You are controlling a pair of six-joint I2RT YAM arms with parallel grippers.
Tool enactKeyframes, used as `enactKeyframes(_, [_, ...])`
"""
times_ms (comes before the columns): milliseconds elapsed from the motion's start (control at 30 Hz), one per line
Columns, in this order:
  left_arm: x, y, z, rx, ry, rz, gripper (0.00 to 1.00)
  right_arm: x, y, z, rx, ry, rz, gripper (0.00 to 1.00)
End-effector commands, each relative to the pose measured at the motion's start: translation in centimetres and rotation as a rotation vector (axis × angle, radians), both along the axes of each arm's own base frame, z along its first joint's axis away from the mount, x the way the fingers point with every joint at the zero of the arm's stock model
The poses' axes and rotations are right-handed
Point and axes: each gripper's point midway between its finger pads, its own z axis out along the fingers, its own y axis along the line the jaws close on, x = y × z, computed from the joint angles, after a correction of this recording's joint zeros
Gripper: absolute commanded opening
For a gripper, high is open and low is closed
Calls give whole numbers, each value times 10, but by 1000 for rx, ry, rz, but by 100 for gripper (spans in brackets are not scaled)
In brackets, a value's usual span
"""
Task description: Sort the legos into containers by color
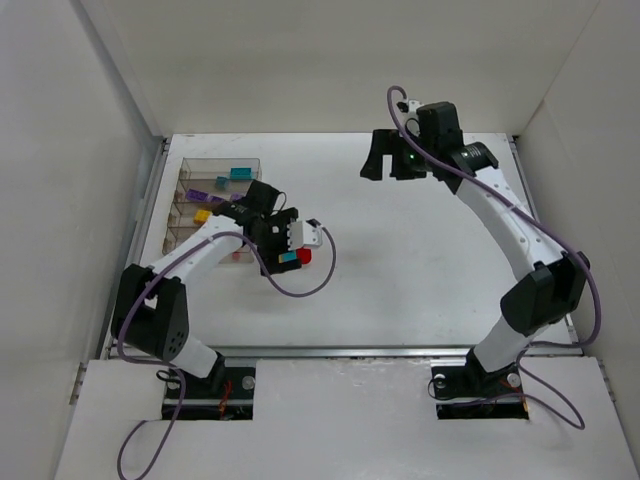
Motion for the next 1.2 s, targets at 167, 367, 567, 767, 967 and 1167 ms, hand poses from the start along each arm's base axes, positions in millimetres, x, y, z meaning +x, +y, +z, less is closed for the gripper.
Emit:
enactKeyframes(167, [-1, -10, -19, -11, -17, 106, 100, -31, 2, 27, 42, -73, -24, 100])
enactKeyframes(367, [17, -18, -41, -27, -13, 232, 97, -40, -3, 30, 62, -86, -44, 100])
enactKeyframes(567, [19, -13, -54, -1, -10, 254, 53, -41, -7, 38, 57, -101, -61, 100])
enactKeyframes(767, [18, -14, -64, -6, 9, 283, 18, -39, -5, 43, 66, -107, -52, 100])
enactKeyframes(967, [32, -18, -55, -26, 0, 350, 0, -34, 8, 27, 65, -70, 7, 100])
enactKeyframes(1167, [33, -34, 14, -182, -24, 334, 0, -38, 41, 23, 291, -10, 247, 100])
